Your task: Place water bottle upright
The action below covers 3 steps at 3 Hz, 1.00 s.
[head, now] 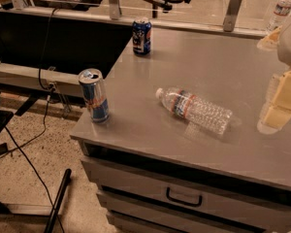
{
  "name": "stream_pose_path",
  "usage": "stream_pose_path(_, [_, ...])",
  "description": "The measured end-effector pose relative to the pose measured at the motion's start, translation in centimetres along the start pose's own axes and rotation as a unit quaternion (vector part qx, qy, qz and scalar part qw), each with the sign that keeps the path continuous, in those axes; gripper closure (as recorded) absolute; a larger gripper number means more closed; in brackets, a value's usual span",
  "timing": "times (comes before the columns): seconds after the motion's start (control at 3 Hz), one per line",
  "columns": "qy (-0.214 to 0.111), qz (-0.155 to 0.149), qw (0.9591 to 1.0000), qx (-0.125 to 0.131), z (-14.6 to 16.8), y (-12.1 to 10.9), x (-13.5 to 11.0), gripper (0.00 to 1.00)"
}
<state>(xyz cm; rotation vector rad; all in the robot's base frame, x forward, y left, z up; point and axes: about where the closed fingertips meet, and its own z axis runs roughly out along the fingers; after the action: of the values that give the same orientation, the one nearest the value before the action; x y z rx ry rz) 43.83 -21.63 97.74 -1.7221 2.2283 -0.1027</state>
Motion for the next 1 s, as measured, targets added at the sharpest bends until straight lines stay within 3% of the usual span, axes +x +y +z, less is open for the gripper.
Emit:
stream_pose_path(0.33, [0.0, 0.0, 1.0, 0.0, 0.0, 0.0, 0.0, 0.0])
stream_pose_path(0.67, [-0.008, -0.005, 1.0, 0.0, 1.4, -0.8, -1.9, 0.0])
stream_pose_path(1.0, [-0.016, -0.033, 0.9993, -0.004, 4.2, -3.0, -7.1, 0.0])
